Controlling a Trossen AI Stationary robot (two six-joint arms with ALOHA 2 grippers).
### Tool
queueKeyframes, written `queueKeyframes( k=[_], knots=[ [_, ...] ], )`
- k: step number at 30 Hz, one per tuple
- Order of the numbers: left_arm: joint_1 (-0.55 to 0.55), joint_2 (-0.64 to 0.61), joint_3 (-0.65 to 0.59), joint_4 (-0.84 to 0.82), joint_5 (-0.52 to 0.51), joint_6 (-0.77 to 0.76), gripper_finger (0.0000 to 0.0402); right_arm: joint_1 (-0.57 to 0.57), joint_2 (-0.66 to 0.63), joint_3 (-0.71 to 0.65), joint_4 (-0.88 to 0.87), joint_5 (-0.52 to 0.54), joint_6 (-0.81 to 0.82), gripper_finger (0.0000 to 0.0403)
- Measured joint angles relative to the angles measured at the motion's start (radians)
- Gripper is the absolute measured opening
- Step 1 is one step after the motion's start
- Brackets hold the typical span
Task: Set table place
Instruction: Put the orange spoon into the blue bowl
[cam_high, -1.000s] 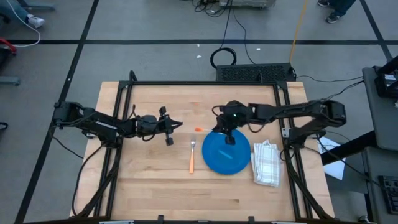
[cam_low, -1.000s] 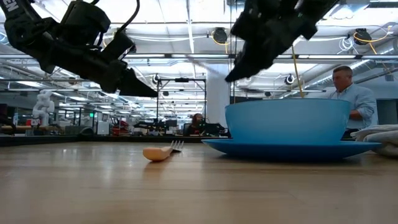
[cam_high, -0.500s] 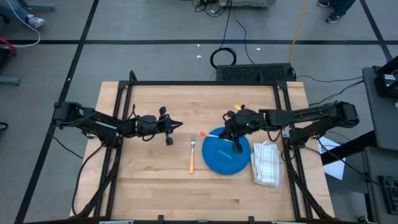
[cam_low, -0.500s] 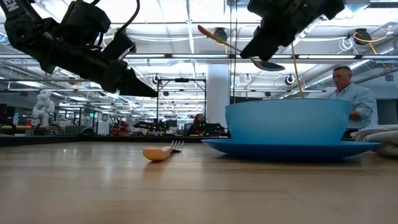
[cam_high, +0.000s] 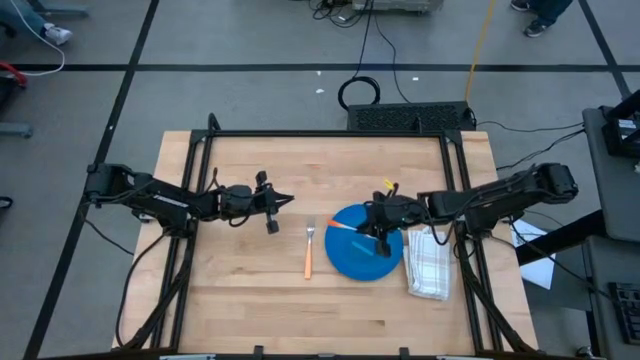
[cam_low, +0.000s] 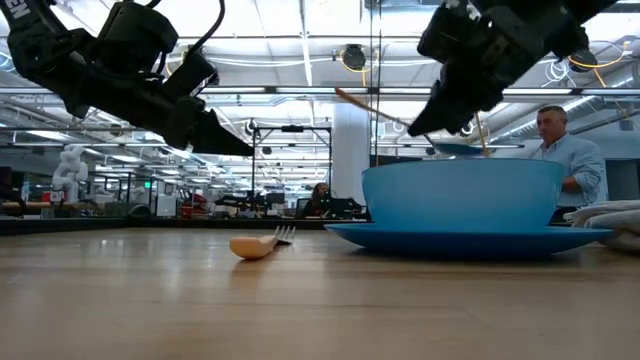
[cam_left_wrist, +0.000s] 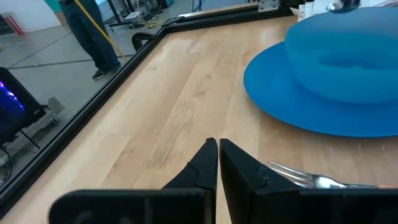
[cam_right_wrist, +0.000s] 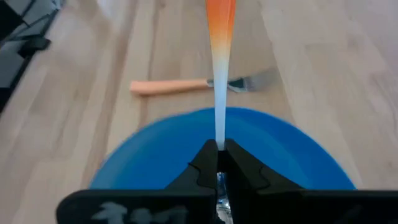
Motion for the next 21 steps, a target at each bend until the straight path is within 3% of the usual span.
queueKeyframes(
  k=[12,21],
  knots=[
    [0.000,0.000,0.000,0.002,-0.001,-0.001,0.0024,0.033,0.000,-0.180,0.224,0.047,0.133,0.0002],
    [0.000,0.000,0.000,0.012,-0.002,-0.001,0.0024,0.040,0.006,-0.230,0.261,0.050,0.145,0.0002]
  ],
)
